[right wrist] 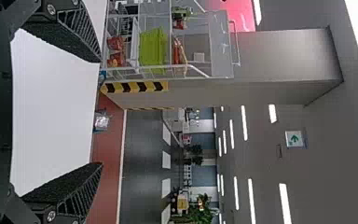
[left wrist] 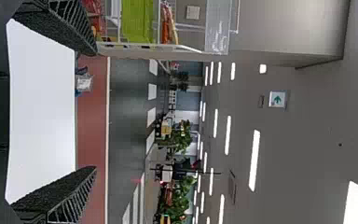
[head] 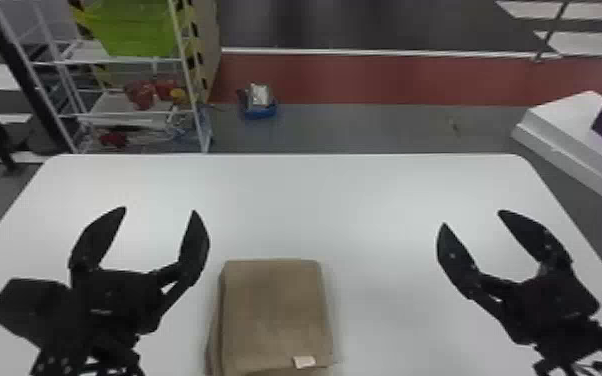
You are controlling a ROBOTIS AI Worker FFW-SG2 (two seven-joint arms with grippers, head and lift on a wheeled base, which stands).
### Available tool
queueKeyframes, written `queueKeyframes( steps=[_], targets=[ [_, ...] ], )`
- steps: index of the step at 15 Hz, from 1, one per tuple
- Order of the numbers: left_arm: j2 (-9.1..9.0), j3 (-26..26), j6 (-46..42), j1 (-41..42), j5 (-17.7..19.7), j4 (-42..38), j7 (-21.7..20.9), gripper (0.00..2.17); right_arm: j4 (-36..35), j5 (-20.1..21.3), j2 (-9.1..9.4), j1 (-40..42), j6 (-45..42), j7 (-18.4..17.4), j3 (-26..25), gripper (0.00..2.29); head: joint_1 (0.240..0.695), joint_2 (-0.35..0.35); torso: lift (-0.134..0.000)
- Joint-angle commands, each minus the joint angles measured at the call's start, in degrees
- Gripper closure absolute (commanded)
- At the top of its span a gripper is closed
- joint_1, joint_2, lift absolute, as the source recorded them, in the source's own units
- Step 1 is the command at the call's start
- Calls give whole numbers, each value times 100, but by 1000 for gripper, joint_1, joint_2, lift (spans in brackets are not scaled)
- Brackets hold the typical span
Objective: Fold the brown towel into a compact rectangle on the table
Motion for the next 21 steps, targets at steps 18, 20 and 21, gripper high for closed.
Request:
queueKeyframes(
  steps=[18, 20, 21],
  targets=[
    [-24, -18, 434, -174, 132, 24, -33, 16, -10, 0, 5, -12, 28, 69, -19, 107, 695, -15, -123],
    [-24, -27, 434, -192, 132, 50, -33, 16, -10, 18, 5, -12, 10, 69, -19, 107, 695, -16, -123],
    [-24, -27, 434, -183, 132, 50, -33, 16, -10, 18, 5, -12, 10, 69, -19, 107, 695, -17, -123]
  ],
)
